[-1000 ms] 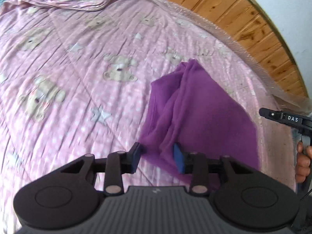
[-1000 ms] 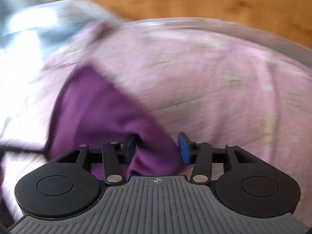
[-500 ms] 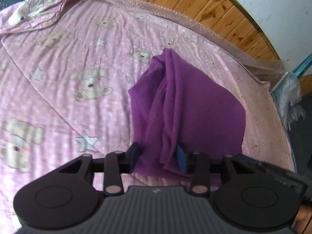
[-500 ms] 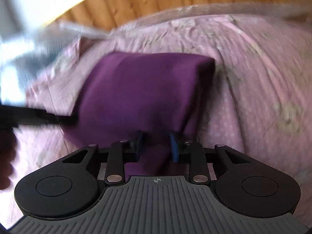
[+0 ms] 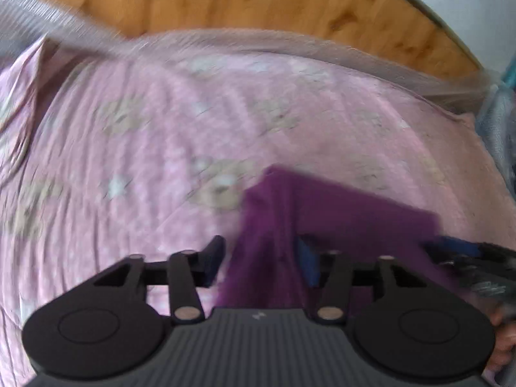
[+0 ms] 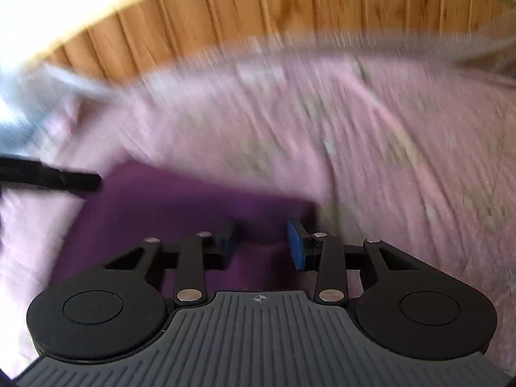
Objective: Fold clothes
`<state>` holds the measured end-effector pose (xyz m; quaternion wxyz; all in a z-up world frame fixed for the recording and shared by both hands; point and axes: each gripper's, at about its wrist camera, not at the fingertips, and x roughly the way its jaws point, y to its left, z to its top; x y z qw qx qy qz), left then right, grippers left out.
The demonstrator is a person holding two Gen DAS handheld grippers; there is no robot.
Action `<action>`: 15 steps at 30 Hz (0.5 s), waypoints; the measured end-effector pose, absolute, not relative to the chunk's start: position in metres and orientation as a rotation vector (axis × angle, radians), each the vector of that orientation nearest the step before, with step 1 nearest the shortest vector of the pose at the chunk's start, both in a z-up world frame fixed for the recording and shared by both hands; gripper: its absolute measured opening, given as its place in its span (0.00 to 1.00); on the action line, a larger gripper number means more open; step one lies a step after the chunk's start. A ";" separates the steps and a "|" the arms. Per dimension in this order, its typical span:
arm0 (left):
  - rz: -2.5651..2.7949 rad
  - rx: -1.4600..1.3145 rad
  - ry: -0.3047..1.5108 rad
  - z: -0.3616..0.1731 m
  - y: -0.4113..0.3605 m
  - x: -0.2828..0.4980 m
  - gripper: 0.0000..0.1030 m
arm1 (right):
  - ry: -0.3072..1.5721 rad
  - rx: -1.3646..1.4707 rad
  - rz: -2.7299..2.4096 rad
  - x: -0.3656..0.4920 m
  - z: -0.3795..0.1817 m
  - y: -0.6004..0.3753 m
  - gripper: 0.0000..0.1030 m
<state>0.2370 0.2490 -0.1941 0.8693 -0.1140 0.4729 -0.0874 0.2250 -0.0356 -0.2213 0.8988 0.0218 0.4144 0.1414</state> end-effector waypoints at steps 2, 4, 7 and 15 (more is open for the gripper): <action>-0.169 -0.362 0.977 -0.190 0.267 0.229 0.55 | 0.867 0.165 0.284 0.219 -0.223 -0.055 0.58; -0.157 -0.423 0.945 -0.184 0.280 0.222 0.64 | 0.855 0.302 0.296 0.210 -0.217 -0.075 0.61; -0.166 -0.449 0.968 -0.192 0.281 0.231 0.67 | 0.867 0.441 0.351 0.206 -0.228 -0.087 0.65; -0.249 -0.454 0.965 -0.188 0.272 0.245 0.21 | 0.890 0.367 0.449 0.248 -0.236 -0.054 0.25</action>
